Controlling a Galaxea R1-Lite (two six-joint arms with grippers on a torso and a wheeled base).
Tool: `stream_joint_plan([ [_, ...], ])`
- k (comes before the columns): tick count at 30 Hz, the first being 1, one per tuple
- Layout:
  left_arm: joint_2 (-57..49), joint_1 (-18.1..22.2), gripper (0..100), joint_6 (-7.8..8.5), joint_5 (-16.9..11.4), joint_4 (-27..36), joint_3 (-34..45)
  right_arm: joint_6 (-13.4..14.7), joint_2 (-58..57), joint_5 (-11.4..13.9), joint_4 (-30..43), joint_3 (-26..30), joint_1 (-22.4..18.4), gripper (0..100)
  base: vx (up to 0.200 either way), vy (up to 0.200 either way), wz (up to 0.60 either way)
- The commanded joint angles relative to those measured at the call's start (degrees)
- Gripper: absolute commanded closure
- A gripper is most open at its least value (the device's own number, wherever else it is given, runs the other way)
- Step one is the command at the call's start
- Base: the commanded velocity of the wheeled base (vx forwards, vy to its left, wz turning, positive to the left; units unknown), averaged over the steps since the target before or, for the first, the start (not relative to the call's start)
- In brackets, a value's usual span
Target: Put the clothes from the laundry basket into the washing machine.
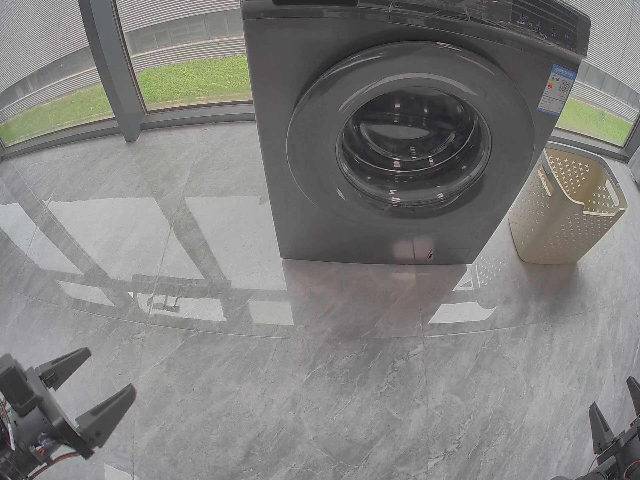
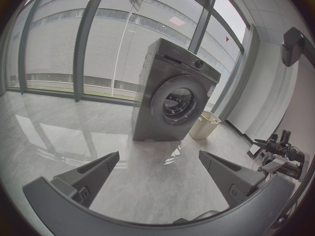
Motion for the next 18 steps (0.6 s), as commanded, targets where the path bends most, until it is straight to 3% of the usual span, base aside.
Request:
stream_joint_plan([
  [1,-27.5,16.5,0,1.12,-3.9,17.6,4.9,-0.1,-0.9,0.0,0.0,0.9,0.0,0,0.000,0.000,0.00],
  [3,-34.6,21.5,0,2.00,-6.8,25.5,4.9,0.0,-0.9,0.0,0.0,0.9,0.0,0,0.000,0.000,0.00],
  [5,-37.4,24.1,0,2.18,-8.4,28.0,4.9,0.0,-0.9,0.0,0.0,0.9,0.0,0,0.000,0.000,0.00],
  [6,-39.9,27.7,0,2.62,-10.4,30.4,4.0,0.0,-0.9,0.0,0.0,0.9,0.0,0,0.000,0.000,0.00],
  [7,-40.0,27.9,0,2.53,-9.8,30.2,4.0,-0.1,-0.9,0.0,0.0,0.9,0.0,0,0.000,0.000,0.00],
  [11,-39.9,27.7,0,3.06,-1.3,28.3,4.7,0.0,-0.9,0.0,0.0,0.9,0.0,0,0.000,0.000,0.00],
  [12,-39.9,27.7,0,4.55,-0.7,27.7,4.9,0.0,-0.9,0.0,0.0,0.9,0.0,0,0.000,0.000,0.00],
  [14,-40.7,27.0,0,10.62,-0.9,27.3,4.9,0.0,-0.9,0.0,0.0,1.0,0.0,0,0.000,0.000,0.00],
  [15,-40.9,26.9,0,12.29,-1.2,27.4,4.9,0.0,-0.9,0.0,0.0,0.9,0.0,0,0.000,0.000,0.00],
  [17,-41.0,26.9,0,10.88,-1.7,27.4,4.9,0.0,-0.9,0.0,0.0,0.9,0.0,0,0.000,0.000,0.00],
  [18,-41.0,26.9,0,7.98,-1.5,27.4,4.9,0.0,-0.9,0.0,0.0,0.9,0.0,0,0.000,0.000,0.00],
])
